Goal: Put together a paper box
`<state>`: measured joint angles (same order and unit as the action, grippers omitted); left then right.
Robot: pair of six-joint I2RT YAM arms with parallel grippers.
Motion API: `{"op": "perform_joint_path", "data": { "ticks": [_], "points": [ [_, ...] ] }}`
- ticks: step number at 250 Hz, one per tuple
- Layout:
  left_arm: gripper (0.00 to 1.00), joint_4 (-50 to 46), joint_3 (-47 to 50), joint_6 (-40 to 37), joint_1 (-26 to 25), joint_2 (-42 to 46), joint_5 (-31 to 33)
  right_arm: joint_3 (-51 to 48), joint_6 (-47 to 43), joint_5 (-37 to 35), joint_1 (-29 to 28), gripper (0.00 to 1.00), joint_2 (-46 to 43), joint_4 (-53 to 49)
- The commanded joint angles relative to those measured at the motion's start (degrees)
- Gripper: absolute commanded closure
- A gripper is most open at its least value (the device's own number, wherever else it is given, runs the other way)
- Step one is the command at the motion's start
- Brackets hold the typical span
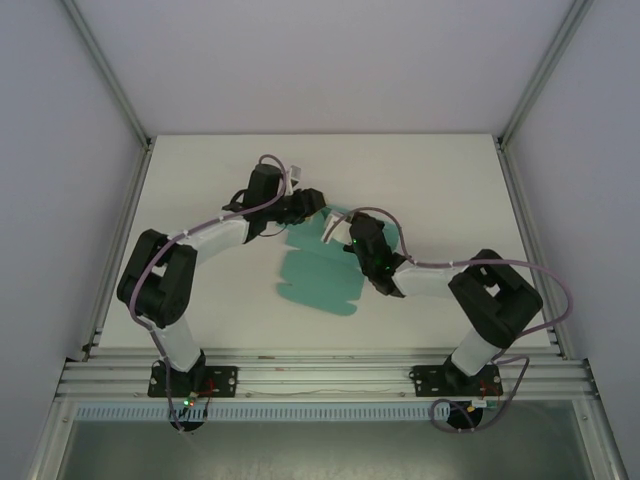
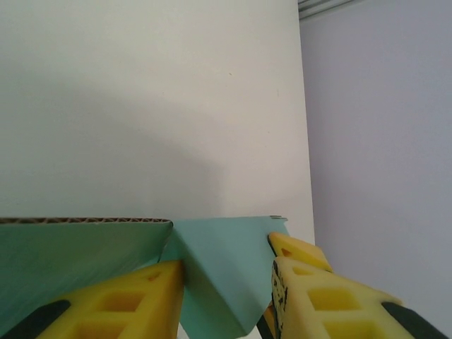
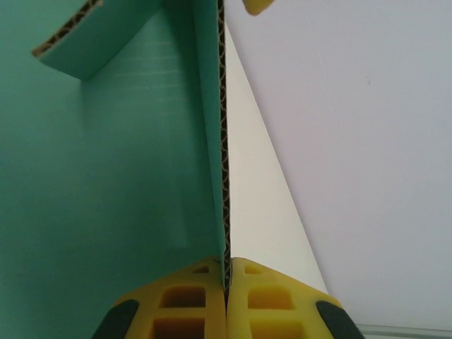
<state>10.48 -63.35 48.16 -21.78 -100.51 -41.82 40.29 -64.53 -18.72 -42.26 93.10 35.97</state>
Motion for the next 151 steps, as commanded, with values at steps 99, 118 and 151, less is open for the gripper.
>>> {"op": "perform_joint_path", "data": {
  "ticks": [99,118,151],
  "points": [
    [0.0,-12.28,12.46,-23.56,1.8,24.63,13.87,6.16,10.1,18.72,8.42,1.0,-16.34,-30.35],
    [0.0,-12.32,17.24,-27.46,3.79,29.78,15.18,9.45,11.06,25.83,11.29,1.0,-18.08,-41.07],
    [0.0,-8.28,23.61,-32.6,7.53,33.38,11.18,13.7,11.43,34.91,13.97,1.0,-18.48,-50.81]
  ]
}}
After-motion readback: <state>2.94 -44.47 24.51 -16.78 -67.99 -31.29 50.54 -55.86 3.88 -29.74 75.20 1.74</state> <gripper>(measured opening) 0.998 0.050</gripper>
